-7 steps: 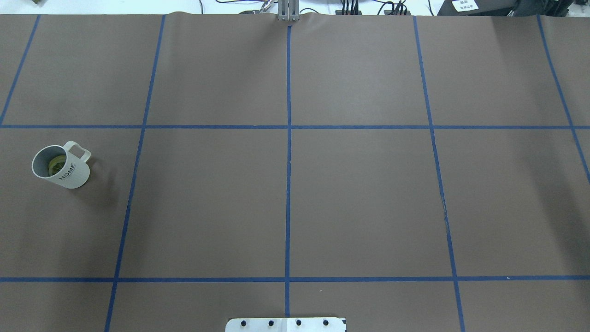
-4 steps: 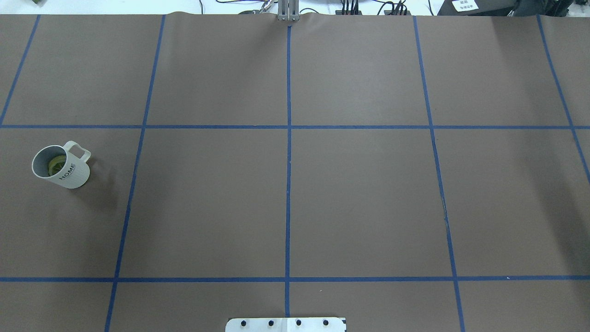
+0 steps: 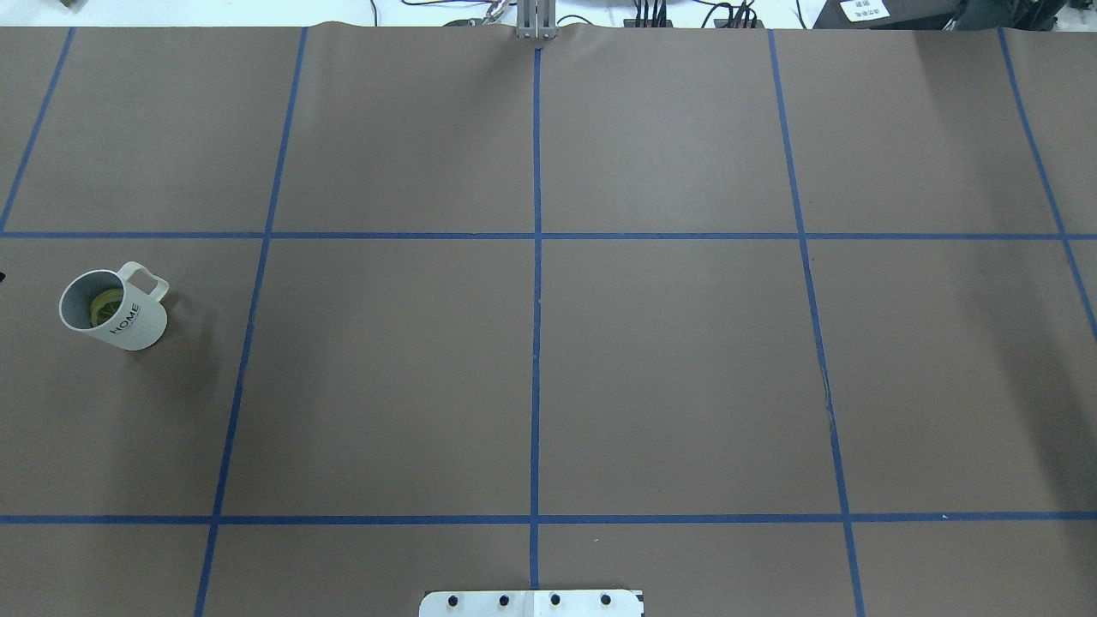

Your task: Left arm hands cup to right arm to dump lemon

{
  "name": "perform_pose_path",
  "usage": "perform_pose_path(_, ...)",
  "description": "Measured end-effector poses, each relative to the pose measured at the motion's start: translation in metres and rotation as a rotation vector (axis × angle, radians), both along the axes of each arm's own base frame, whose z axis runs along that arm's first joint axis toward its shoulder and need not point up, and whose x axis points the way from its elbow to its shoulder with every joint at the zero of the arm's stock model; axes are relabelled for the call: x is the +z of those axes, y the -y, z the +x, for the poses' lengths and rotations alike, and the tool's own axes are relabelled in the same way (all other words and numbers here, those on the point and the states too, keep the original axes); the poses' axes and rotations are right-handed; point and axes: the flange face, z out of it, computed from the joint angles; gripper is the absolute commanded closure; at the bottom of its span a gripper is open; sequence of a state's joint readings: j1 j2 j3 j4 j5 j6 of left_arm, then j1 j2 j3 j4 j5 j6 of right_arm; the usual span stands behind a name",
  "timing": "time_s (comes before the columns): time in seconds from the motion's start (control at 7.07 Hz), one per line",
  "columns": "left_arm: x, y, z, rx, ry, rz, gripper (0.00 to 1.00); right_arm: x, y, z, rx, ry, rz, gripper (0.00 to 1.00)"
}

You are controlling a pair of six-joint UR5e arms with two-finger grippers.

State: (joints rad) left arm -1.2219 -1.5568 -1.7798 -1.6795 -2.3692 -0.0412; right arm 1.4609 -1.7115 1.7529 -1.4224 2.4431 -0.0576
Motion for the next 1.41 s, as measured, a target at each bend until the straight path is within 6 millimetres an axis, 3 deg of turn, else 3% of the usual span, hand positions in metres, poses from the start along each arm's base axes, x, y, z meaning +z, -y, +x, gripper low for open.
perform_pose_path(0.28,0.001,0.000,0.030,0.050,0.026,0.013,0.00,0.002,0.000,-0.005,-0.009,-0.001,-0.006,0.00)
perform_pose_path(0.71,-0.003,0.021,0.057,0.051,0.033,-0.005,0.00,0.006,0.000,-0.008,-0.016,-0.002,-0.014,0.00)
perform_pose_path(1.41,-0.004,0.021,0.079,0.082,0.028,0.004,0.06,0.007,0.000,-0.009,-0.019,-0.004,-0.014,0.00)
